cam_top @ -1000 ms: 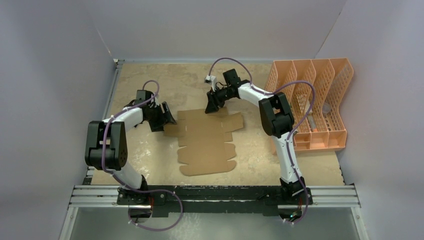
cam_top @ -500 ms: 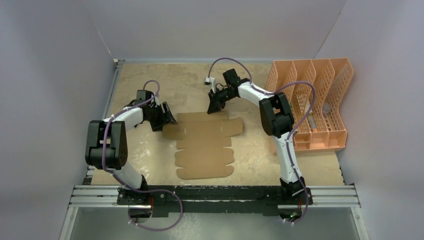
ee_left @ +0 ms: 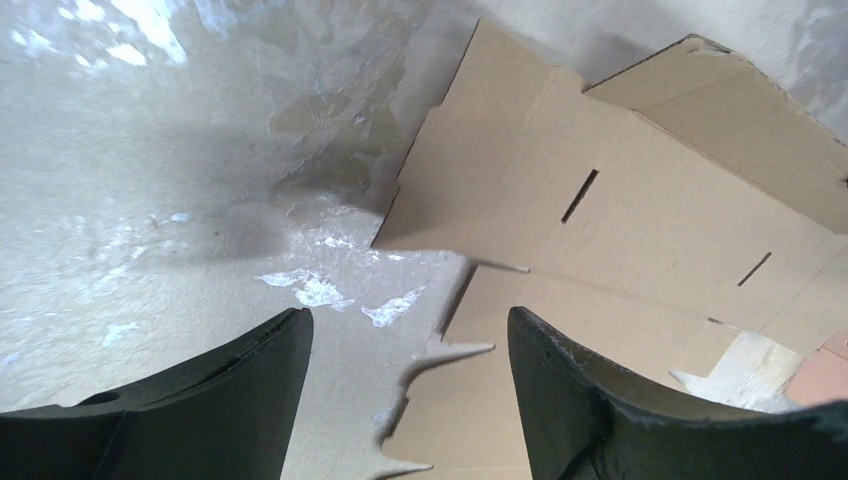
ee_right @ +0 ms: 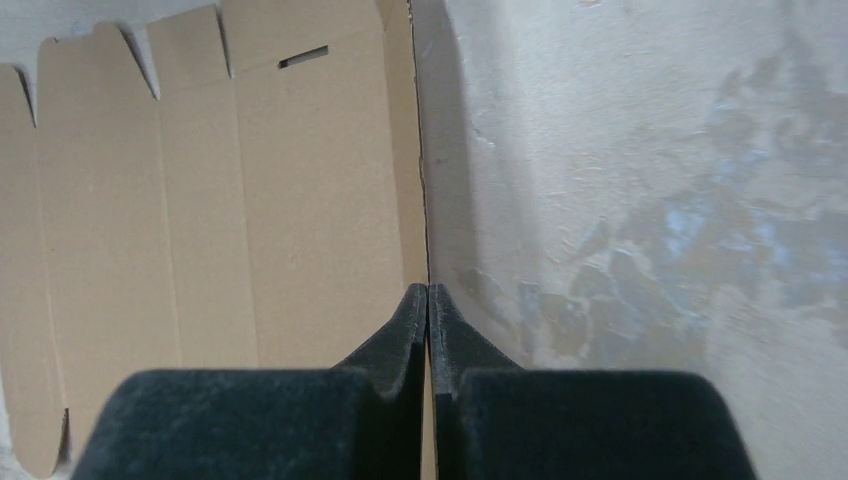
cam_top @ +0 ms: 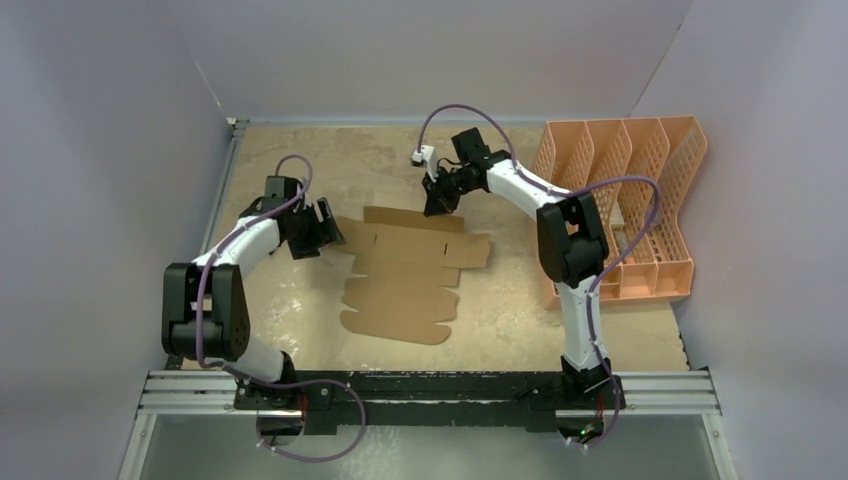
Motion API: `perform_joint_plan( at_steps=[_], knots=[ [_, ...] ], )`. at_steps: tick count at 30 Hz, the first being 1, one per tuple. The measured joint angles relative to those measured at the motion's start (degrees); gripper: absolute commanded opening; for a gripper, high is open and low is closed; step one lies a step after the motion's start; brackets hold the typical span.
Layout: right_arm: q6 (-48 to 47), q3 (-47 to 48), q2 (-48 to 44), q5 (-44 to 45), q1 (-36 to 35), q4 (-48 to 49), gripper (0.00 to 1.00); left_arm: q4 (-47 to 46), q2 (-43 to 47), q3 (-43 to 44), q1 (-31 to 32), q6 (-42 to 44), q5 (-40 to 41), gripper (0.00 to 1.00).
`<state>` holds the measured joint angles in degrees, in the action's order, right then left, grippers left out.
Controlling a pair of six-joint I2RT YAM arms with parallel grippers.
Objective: Fold the paper box
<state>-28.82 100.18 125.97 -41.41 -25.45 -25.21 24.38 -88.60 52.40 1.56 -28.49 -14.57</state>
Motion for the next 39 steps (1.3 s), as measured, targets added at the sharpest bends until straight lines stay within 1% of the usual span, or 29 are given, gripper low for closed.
perform_joint_plan(
  at_steps=[5, 9, 13, 20, 22, 30, 39],
  knots=[
    [-2.16, -1.49, -3.26, 4.07, 0.0, 1.81, 0.0, 1.2, 3.13, 3.48, 0.46, 0.98, 0.83, 0.72],
    [-2.95, -3.54, -4.24, 5.95, 0.0, 2.86, 0.0, -1.77, 2.47, 7.78, 2.6, 1.33, -1.09, 0.72],
    [-3.61, -4.11, -4.24, 6.95, 0.0, 2.97, 0.0, -7.67, -1.51, 10.54, 4.46, 1.99, -4.83, 0.72],
    [-4.11, -4.11, -4.24, 7.45, 0.0, 3.13, 0.0, -15.19, -14.14, 15.56, 4.72, 3.87, -12.26, 0.72],
    [-4.24, -4.11, -4.24, 7.45, 0.0, 3.15, 0.0, -16.74, -16.48, 16.65, 4.94, 4.15, -14.05, 0.72],
    [-4.24, -4.11, -4.24, 7.43, 0.0, 3.26, 0.0, -24.3, -20.55, 18.78, 7.13, 4.2, -19.12, 0.71],
    [-4.15, -4.96, -4.24, 7.45, -0.04, 4.13, 0.0, -26.18, -21.7, 18.73, 9.84, 4.09, -19.54, 0.71]
  ],
)
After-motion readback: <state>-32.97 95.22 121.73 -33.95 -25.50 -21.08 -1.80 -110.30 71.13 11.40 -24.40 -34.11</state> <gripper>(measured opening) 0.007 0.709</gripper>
